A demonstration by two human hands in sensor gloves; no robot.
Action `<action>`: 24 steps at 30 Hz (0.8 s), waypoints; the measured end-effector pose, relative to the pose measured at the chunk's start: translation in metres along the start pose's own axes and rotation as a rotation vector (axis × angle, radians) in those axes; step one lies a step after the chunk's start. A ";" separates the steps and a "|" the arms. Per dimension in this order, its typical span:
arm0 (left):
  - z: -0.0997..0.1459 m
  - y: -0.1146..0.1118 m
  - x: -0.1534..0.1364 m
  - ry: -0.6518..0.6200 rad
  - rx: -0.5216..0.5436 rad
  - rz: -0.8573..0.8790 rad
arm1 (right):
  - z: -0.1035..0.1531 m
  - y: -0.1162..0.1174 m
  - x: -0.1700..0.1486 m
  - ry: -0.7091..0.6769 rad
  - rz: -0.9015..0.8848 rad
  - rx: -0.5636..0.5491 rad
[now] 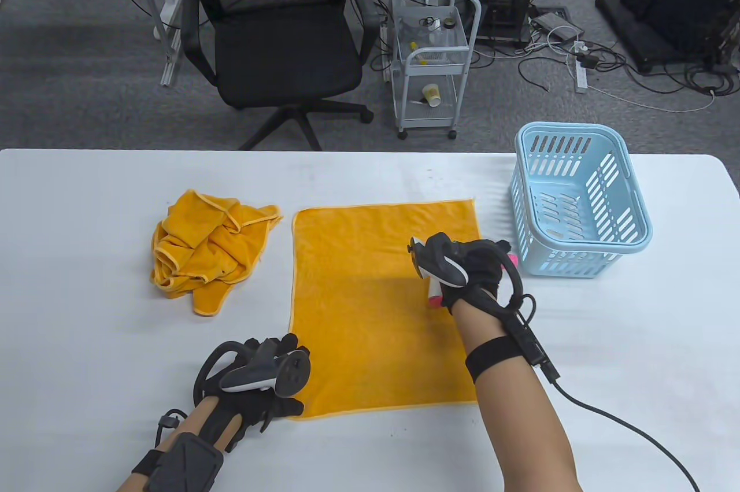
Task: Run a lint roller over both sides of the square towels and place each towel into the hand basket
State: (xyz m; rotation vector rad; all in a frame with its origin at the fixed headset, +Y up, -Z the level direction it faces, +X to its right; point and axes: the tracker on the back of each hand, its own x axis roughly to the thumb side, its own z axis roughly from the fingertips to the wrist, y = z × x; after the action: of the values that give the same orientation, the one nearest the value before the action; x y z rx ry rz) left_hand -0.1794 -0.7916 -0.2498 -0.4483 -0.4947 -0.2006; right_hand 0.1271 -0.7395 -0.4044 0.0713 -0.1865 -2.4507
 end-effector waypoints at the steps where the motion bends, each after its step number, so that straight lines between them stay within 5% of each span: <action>1: 0.000 0.000 0.000 0.000 0.000 -0.001 | 0.002 0.006 -0.006 0.022 0.023 0.005; 8: 0.000 0.000 0.000 0.000 -0.001 0.001 | 0.023 -0.006 -0.007 -0.072 -0.175 -0.107; 12: 0.000 0.000 0.000 0.000 -0.001 0.002 | 0.054 -0.023 0.027 -0.348 -0.497 -0.110; 16: 0.000 0.000 0.000 0.000 -0.001 0.005 | 0.080 -0.026 0.060 -0.504 -0.550 -0.111; 19: -0.001 0.000 0.000 0.001 -0.001 0.005 | 0.084 -0.015 0.062 -0.490 -0.492 -0.136; 24: -0.001 0.000 0.000 0.003 -0.002 0.004 | 0.072 0.016 0.014 -0.376 -0.449 -0.077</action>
State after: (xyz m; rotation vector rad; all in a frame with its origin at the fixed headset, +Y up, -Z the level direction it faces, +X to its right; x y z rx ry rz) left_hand -0.1794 -0.7918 -0.2505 -0.4505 -0.4910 -0.1978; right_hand 0.1187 -0.7523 -0.3314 -0.4279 -0.2619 -2.8971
